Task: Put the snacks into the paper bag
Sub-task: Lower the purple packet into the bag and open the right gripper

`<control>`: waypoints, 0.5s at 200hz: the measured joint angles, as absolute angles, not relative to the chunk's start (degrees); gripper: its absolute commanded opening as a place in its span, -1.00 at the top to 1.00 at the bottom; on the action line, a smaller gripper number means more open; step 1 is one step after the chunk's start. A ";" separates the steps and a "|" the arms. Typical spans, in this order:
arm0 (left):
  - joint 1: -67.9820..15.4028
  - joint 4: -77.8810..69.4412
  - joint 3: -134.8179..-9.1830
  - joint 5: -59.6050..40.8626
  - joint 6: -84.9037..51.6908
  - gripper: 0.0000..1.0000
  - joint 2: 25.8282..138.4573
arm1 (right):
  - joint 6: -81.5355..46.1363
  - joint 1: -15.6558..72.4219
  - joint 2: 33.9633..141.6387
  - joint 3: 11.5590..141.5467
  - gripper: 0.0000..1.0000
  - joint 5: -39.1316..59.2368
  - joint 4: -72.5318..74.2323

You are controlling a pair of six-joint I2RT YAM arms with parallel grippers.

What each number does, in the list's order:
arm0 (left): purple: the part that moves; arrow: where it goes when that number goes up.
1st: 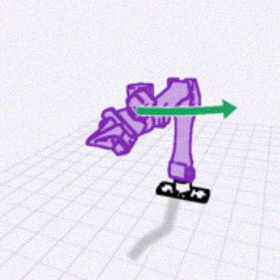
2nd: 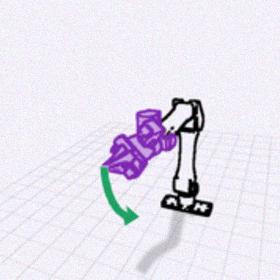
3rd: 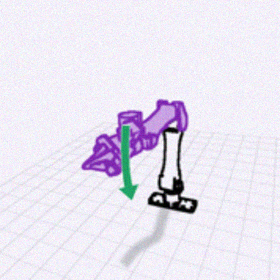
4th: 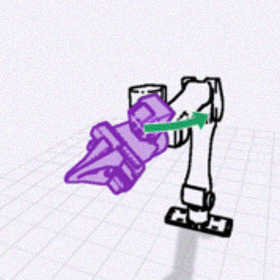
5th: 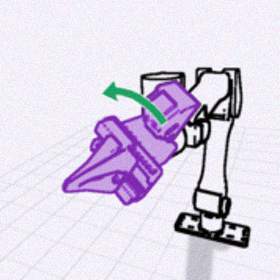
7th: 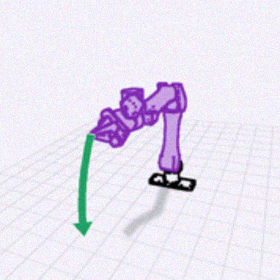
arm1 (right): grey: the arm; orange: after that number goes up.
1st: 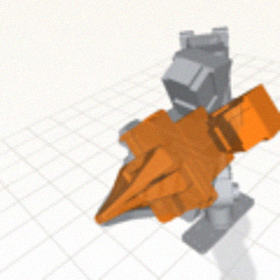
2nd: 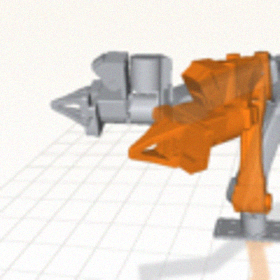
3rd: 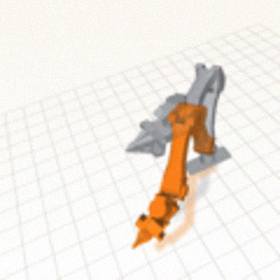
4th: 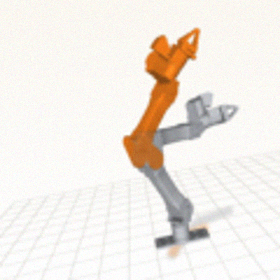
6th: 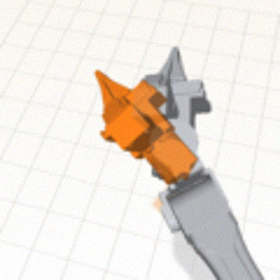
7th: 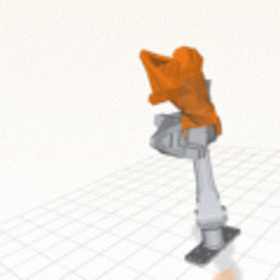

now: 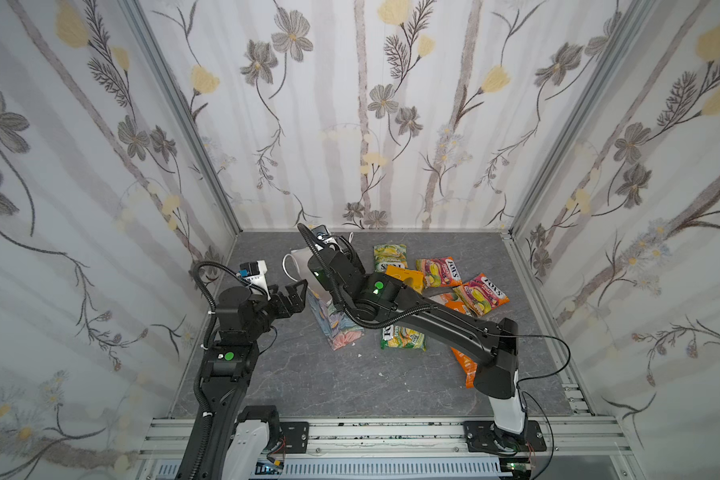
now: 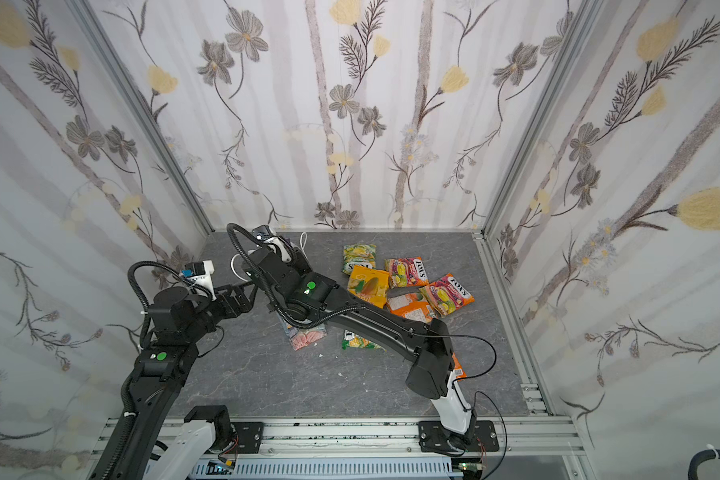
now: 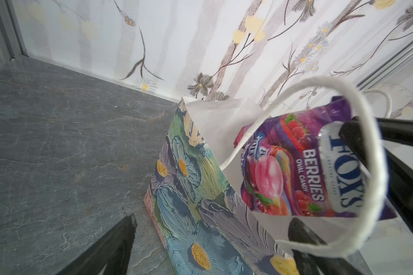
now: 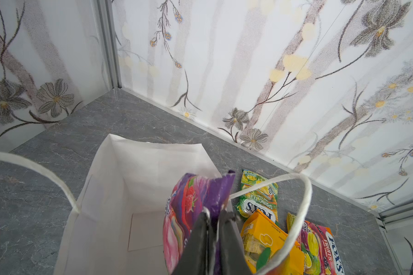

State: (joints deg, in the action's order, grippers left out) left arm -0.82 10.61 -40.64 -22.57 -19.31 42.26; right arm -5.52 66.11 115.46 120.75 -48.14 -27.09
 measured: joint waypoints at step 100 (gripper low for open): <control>-0.73 10.50 -40.64 -22.57 -19.31 -1.00 42.26 | -5.96 66.32 115.02 120.86 0.44 -44.23 -27.11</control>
